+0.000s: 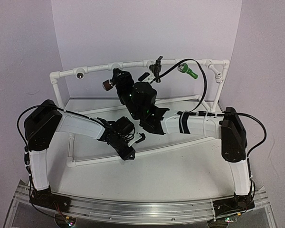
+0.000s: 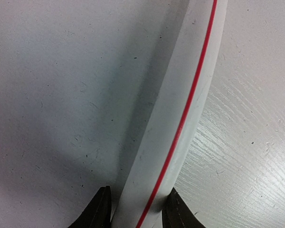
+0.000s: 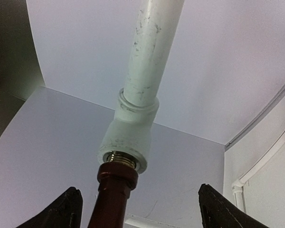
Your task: Install the water faucets
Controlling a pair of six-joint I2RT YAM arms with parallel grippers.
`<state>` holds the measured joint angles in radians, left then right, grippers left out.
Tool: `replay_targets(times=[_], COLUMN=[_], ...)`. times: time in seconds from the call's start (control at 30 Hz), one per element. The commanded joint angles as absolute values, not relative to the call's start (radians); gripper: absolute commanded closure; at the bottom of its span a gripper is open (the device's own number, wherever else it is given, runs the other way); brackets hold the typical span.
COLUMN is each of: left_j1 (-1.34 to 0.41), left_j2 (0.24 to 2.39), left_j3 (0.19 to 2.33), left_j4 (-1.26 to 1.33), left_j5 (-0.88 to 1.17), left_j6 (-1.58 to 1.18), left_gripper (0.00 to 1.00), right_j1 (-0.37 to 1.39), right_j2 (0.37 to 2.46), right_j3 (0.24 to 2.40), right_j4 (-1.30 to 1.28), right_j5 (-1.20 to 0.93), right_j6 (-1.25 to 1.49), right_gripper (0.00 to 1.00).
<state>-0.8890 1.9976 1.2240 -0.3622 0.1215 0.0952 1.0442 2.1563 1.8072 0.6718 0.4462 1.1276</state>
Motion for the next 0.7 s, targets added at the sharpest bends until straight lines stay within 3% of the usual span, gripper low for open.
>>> replay_targets(times=[0.0,0.17,0.53,0.67], left_j1=[-0.904,-0.904,-0.904,-0.904], left_j2=[2.141,2.148,2.16,2.163], left_j3=[1.181,1.184,1.191,1.192], left_j4=[-0.33,-0.331,-0.336,-0.336], left_j5=[0.179,0.181,0.186,0.191], left_j6=[-0.065,-0.064,-0.063,-0.063], left_gripper=[1.0,1.0,1.0,1.0], right_j1=[1.081,1.12,1.183,1.221], right_j2=[2.04,1.996,1.863,1.841], right_j3=[1.779,1.76,1.598,1.651], right_j4=[0.658,0.598,0.404,0.259], right_j5=[0.43,0.453,0.476,0.468], right_j6=[1.046,0.94,0.998,0.754], right_gripper=[0.04,0.02,0.02,0.02])
